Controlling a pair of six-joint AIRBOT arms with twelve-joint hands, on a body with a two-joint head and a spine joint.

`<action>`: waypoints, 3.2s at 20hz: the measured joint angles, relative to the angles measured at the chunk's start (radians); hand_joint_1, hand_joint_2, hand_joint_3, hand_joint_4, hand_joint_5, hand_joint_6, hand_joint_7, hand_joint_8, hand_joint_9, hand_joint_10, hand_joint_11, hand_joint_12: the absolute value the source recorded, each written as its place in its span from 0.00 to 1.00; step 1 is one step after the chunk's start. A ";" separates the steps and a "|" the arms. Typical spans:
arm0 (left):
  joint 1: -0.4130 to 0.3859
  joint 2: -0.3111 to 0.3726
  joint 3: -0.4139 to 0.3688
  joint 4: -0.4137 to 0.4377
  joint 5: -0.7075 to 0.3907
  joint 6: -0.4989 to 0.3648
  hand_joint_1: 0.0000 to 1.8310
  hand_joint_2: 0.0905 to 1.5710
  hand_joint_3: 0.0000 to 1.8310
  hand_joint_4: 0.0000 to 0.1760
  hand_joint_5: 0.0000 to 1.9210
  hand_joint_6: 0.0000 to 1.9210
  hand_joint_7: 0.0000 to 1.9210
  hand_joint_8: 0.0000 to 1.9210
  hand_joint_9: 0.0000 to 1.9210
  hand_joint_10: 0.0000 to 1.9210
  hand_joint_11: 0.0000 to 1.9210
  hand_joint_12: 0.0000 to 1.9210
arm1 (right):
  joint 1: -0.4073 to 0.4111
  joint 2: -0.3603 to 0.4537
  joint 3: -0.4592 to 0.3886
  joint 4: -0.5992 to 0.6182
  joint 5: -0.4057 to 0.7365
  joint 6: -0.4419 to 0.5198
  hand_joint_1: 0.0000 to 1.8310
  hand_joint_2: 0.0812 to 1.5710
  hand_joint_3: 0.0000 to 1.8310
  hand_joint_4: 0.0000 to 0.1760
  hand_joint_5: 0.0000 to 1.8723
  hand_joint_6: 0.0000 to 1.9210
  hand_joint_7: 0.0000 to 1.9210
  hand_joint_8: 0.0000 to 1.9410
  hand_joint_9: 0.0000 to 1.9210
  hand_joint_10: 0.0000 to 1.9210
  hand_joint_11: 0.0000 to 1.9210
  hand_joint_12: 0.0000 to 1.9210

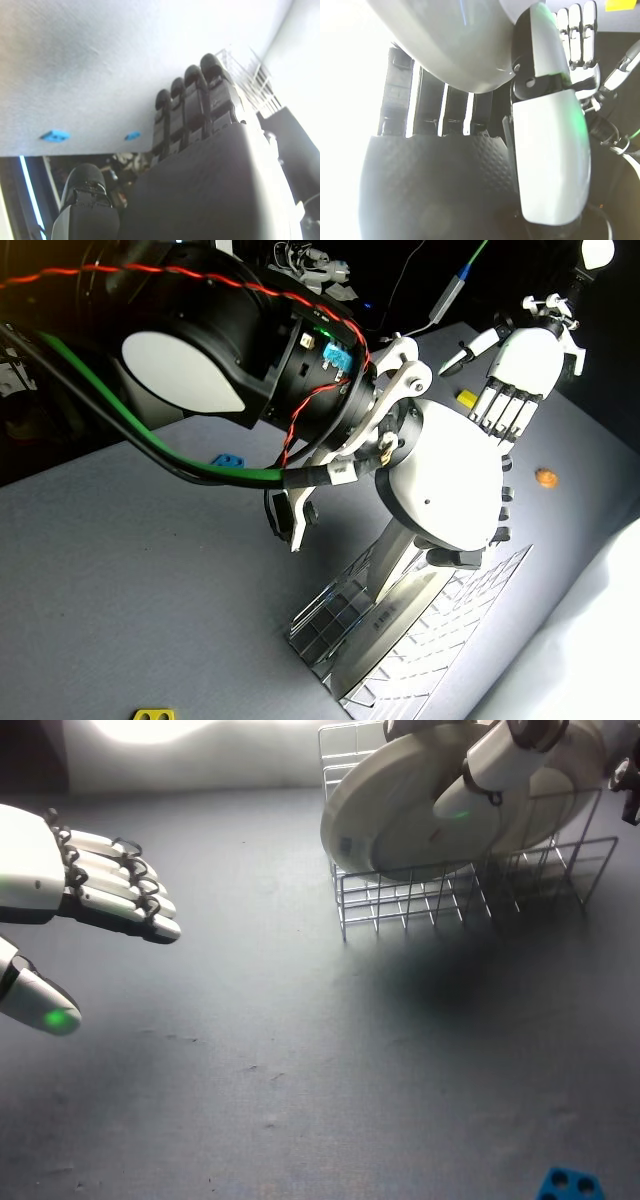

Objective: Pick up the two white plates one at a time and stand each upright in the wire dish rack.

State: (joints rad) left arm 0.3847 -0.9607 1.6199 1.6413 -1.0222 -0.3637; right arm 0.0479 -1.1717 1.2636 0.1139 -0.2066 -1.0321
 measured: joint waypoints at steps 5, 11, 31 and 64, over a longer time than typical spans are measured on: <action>0.000 0.000 -0.026 0.000 -0.039 0.028 0.00 0.67 0.00 0.00 0.09 0.00 0.09 0.00 0.07 0.00 0.00 0.16 | 0.000 -0.007 0.000 -0.127 0.007 -0.002 0.66 0.71 0.00 0.15 0.49 0.58 0.50 0.52 0.56 0.16 0.31 0.66; -0.001 0.002 -0.034 0.000 -0.048 0.041 0.00 0.68 0.00 0.00 0.10 0.00 0.09 0.00 0.07 0.00 0.00 0.15 | -0.007 -0.007 0.000 -0.129 0.015 -0.003 0.66 0.71 0.00 0.14 0.50 0.57 0.50 0.51 0.56 0.16 0.32 0.65; -0.003 0.005 -0.060 0.005 -0.053 0.073 0.00 0.68 0.00 0.00 0.10 0.00 0.09 0.00 0.07 0.00 0.00 0.15 | -0.099 -0.027 0.020 -0.037 0.150 -0.011 0.58 0.79 0.00 0.00 0.38 0.72 0.42 0.17 0.38 0.25 0.18 0.71; -0.012 0.033 -0.175 0.012 -0.019 0.114 0.00 0.68 0.00 0.00 0.09 0.00 0.08 0.00 0.07 0.00 0.00 0.15 | 0.004 0.172 -0.116 -0.272 0.239 -0.076 0.56 0.72 0.00 0.00 0.31 0.00 0.33 0.00 0.28 0.07 0.01 0.68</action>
State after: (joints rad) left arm 0.3725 -0.9279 1.4445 1.6535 -1.0409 -0.2493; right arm 0.0521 -1.0000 1.1477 -0.1581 0.0326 -1.1080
